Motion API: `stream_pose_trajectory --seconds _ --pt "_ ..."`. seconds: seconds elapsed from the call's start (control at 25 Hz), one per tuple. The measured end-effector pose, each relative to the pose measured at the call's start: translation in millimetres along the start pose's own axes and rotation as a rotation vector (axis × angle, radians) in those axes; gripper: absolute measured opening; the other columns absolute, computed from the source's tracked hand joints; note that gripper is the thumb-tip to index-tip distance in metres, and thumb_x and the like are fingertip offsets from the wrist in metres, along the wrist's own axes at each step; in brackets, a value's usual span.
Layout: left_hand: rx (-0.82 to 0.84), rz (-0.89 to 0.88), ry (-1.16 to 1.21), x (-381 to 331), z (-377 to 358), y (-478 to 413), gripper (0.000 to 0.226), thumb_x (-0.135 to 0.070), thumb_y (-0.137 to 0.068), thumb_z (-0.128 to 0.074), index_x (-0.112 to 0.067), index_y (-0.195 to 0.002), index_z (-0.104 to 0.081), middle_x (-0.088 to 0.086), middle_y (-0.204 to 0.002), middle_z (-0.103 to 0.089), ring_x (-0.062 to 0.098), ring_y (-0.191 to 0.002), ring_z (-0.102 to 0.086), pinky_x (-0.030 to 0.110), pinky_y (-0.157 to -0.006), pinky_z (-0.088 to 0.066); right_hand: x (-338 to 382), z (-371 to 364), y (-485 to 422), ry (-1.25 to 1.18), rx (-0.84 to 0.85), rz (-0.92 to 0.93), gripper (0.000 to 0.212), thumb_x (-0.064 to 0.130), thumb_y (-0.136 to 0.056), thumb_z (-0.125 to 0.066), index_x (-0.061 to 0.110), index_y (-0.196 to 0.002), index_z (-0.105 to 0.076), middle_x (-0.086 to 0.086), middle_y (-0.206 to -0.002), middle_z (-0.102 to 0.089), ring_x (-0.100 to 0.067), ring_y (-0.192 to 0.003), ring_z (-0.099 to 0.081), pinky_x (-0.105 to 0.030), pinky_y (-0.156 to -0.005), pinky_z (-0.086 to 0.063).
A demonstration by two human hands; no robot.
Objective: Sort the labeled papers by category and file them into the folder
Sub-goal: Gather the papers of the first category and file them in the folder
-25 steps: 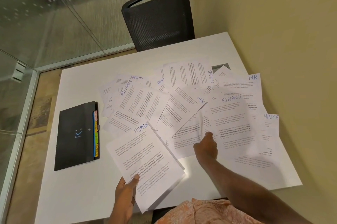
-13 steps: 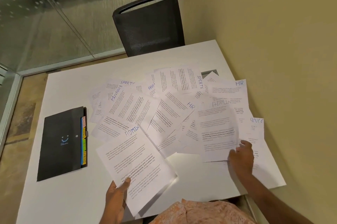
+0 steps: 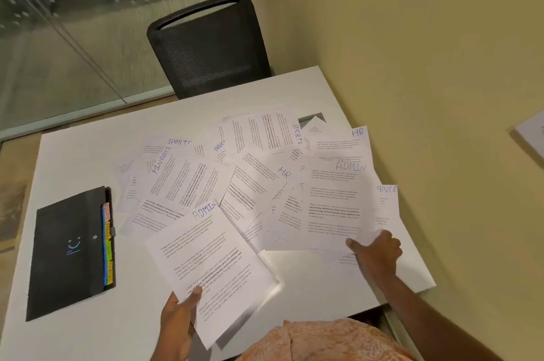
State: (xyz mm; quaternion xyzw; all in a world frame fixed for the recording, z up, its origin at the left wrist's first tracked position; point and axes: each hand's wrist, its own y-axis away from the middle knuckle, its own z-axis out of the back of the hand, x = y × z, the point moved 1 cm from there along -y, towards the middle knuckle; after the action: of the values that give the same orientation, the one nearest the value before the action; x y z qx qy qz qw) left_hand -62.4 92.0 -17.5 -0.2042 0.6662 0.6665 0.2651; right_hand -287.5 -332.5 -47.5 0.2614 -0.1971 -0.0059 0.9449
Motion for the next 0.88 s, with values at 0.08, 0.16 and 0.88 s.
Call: stream_pose_trajectory --seconds 0.08,0.16,0.88 --pt "0.019 -0.010 -0.002 0.2 -5.1 2.1 0.041 0.000 -0.098 -0.069 -0.016 -0.136 -0.069 0.010 -0.124 -0.078 0.038 -0.115 -0.073 0.061 -0.109 -0.050 9.8 -6.5 -7.8 0.059 -0.003 -0.072 0.104 0.047 -0.068 -0.100 0.003 -0.140 -0.040 -0.024 -0.141 -0.042 -0.046 -0.133 -0.040 -0.061 -0.094 -0.053" --pt "0.020 -0.013 -0.005 0.0 -9.0 3.1 0.041 0.000 -0.098 -0.069 -0.016 -0.136 -0.068 0.010 -0.125 -0.078 0.037 -0.115 -0.073 0.059 -0.108 -0.051 17.9 -12.6 -13.5 0.100 -0.027 -0.132 0.103 0.043 -0.068 -0.101 0.003 -0.139 -0.038 -0.024 -0.141 -0.040 -0.046 -0.131 -0.040 -0.061 -0.090 -0.056" --pt "0.030 -0.023 -0.004 2.1 -20.1 7.0 0.040 0.003 -0.097 -0.068 -0.013 -0.134 -0.068 0.012 -0.126 -0.077 0.039 -0.116 -0.072 0.061 -0.109 -0.050 10.0 -20.4 -7.9 -0.008 -0.107 0.057 0.084 0.005 -0.084 -0.085 0.020 -0.148 -0.034 -0.017 -0.135 -0.041 -0.042 -0.092 -0.065 -0.049 -0.069 -0.062"
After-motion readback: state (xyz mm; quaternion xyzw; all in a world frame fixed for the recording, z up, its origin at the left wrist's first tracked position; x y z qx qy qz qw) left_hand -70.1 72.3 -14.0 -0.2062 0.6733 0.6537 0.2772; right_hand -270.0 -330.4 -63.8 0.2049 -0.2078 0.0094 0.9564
